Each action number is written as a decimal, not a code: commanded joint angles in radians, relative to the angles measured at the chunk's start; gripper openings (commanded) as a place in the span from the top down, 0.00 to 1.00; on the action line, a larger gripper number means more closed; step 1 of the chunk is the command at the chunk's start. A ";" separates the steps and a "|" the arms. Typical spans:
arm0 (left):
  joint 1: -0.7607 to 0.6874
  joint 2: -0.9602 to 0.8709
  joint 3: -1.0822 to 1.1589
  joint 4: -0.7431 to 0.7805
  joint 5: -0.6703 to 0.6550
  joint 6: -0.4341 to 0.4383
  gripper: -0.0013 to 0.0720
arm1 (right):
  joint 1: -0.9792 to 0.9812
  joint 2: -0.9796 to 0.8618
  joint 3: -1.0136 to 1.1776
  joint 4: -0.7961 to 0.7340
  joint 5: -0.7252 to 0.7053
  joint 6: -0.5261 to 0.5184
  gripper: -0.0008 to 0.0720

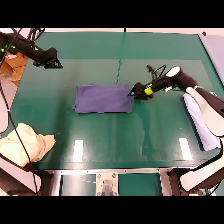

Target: Fold the shirts.

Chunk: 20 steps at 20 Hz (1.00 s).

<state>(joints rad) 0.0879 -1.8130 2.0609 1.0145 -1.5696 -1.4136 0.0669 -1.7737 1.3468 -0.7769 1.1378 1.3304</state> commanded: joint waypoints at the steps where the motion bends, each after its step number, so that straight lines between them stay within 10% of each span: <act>1: 0.000 0.000 -0.002 0.071 0.025 -0.001 0.96 | 0.080 -0.033 -0.080 0.140 -0.111 -0.088 0.25; 3: 0.000 0.000 -0.008 0.079 0.021 0.000 0.95 | 0.137 -0.048 -0.051 0.206 -0.162 -0.098 0.25; 4: 0.000 0.000 -0.014 0.079 0.020 0.000 0.96 | 0.151 -0.048 -0.031 0.224 -0.181 -0.098 0.44; 5: 0.000 0.000 -0.017 0.080 0.017 0.001 0.96 | 0.155 -0.048 0.005 0.231 -0.177 -0.097 0.97; 20: 0.000 0.000 -0.020 0.086 -0.010 0.001 0.96 | -0.669 0.315 0.340 0.028 0.159 0.190 0.97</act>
<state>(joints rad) 0.0883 -1.8130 2.0411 1.1004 -1.5696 -1.4132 -0.4061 -1.5200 1.6733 -0.7013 1.2369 1.4548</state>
